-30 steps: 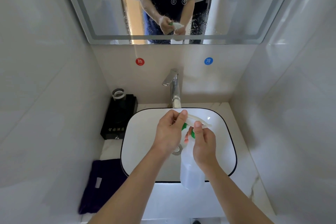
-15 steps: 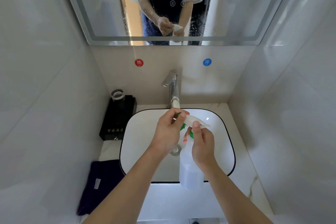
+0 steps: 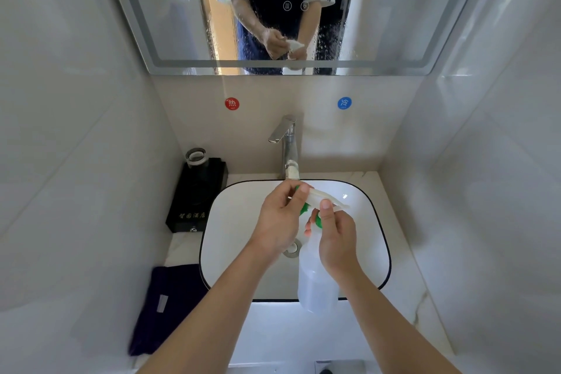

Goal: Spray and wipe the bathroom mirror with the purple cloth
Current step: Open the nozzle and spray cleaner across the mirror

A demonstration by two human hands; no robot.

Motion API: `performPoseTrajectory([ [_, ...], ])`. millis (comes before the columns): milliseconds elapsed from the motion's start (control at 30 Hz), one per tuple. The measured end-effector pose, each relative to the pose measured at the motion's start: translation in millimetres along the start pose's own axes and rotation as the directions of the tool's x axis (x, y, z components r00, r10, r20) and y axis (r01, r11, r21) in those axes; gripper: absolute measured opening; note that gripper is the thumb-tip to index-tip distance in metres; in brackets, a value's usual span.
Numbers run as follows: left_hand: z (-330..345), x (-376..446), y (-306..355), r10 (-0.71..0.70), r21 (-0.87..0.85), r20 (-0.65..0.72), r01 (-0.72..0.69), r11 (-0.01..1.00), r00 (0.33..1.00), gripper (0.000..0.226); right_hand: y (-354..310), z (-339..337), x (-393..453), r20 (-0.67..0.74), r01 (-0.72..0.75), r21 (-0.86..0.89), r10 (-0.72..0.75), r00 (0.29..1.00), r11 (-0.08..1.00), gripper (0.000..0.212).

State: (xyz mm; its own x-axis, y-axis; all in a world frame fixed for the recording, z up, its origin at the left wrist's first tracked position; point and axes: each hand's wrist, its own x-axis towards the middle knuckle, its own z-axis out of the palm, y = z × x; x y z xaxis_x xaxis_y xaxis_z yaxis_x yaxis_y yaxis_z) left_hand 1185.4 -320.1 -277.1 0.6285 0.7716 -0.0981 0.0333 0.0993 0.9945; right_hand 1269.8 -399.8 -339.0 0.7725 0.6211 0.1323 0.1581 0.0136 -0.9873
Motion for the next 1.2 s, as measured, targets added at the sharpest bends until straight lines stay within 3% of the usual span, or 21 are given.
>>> performPoseTrajectory([
  [333, -2.2, -5.4, -0.2, 0.005, -0.022, -0.007, -0.005, 1.0, 1.0, 0.018, -0.3, -0.4, -1.5, 0.005, 0.004, -0.002, -0.004, 1.0, 1.0, 0.071],
  [467, 0.0, -6.0, 0.7, -0.005, -0.035, -0.011, 0.005, 0.999, 1.0, 0.031, -0.8, -0.2, -1.9, 0.006, 0.012, -0.013, -0.012, 1.0, 1.0, 0.07],
  [633, -3.1, -5.1, -2.5, 0.02, -0.054, 0.005, -0.02, 0.998, 1.0, 0.023, -0.5, 0.4, -2.0, 0.002, 0.003, 0.001, -0.003, 1.0, 1.0, 0.069],
  [733, -5.9, -3.7, -2.5, 0.036, -0.032, 0.024, -0.036, 0.999, 0.999, 0.035, -0.3, 1.3, -1.4, -0.005, -0.005, -0.008, 0.005, 1.0, 1.0, 0.07],
  [900, -7.9, -1.2, 2.3, -0.002, -0.009, 0.035, 0.002, 1.0, 0.999, 0.019, -0.2, 1.5, -3.3, -0.003, -0.01, -0.006, 0.01, 1.0, 1.0, 0.073],
  [1200, -7.5, -4.3, -3.9, -0.014, 0.021, 0.021, 0.013, 1.0, 1.0, 0.015, 0.4, 1.7, -1.3, -0.008, -0.011, 0.004, 0.011, 1.0, 1.0, 0.073],
])
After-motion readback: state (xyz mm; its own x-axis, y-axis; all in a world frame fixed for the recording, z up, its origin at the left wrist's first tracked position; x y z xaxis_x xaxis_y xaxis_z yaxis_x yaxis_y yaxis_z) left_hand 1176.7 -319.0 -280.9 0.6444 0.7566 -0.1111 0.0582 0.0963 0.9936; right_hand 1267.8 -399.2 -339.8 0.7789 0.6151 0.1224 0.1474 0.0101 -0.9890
